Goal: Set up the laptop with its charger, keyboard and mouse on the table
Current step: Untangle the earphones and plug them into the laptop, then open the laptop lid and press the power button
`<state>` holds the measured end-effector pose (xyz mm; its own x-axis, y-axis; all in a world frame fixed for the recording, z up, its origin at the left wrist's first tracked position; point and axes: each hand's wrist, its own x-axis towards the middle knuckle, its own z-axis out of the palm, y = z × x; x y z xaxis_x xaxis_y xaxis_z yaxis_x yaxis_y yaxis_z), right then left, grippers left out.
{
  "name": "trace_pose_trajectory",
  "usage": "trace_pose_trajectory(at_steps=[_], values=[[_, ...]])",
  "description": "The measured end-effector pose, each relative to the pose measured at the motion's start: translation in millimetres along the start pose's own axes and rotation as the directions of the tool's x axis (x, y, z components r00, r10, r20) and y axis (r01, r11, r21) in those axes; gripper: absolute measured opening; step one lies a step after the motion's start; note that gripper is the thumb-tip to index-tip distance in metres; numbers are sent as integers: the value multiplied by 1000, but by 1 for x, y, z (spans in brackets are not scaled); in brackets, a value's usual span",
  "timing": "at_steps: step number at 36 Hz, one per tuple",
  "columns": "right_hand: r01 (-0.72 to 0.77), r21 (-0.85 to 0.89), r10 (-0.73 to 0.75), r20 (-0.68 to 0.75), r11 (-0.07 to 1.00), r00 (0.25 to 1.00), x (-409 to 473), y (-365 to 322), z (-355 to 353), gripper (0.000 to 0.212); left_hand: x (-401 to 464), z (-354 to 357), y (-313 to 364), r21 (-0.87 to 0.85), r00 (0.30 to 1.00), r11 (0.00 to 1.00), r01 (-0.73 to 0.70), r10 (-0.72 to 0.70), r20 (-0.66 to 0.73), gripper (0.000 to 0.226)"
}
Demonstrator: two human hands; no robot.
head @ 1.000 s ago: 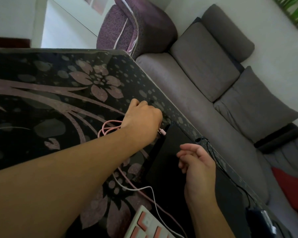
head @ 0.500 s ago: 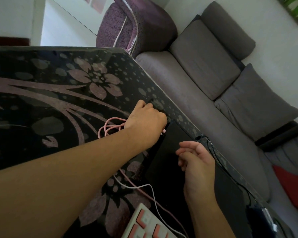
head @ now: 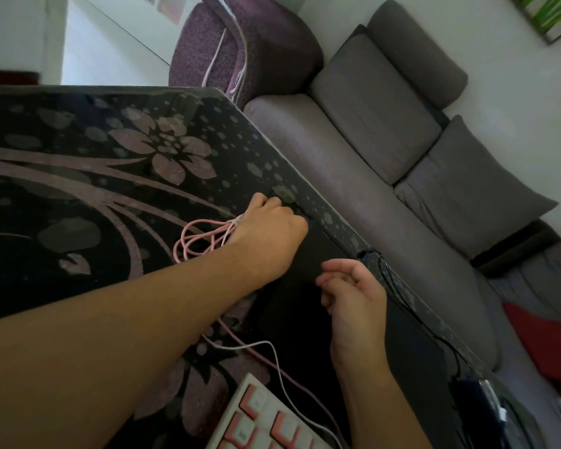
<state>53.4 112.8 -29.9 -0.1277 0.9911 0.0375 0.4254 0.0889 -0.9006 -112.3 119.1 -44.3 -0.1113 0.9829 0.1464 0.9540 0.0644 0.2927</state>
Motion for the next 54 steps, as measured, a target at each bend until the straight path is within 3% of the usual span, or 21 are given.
trace_pose_trajectory(at_steps=[11,15,22,26,30,35,42,46,51,54], values=[[-23,-17,22,-21,1000,1000,4,3,2,31,-8,0,1,-111,999,994,-17,12,-47,39],[-47,-14,47,-47,999,998,6,3,4,30,-17,2,7,-137,997,987,-78,80,14,50],[-66,-108,65,-14,992,998,-4,-3,-11,55,-37,-7,23,74,990,989,-132,127,61,54],[-84,-376,121,75,923,990,-21,-2,-48,75,-45,-14,37,29,966,985,-169,159,205,58],[-113,-582,162,33,805,986,-53,17,-102,64,-52,-27,51,37,934,989,-143,123,336,68],[-218,-711,280,-31,668,959,-88,35,-162,59,-68,-33,70,22,896,997,-79,61,439,86],[-259,-808,347,-73,529,935,-124,50,-200,35,-100,-32,101,115,893,987,-112,49,447,104],[-244,-814,336,-65,527,940,-139,54,-209,32,-111,-33,113,94,911,986,-138,89,403,95],[-241,-808,305,-81,537,949,-143,54,-213,37,-119,-32,121,86,931,987,-135,96,353,87],[-247,-794,320,-71,556,945,-137,55,-214,56,-121,-33,124,65,938,990,-126,98,332,81]])
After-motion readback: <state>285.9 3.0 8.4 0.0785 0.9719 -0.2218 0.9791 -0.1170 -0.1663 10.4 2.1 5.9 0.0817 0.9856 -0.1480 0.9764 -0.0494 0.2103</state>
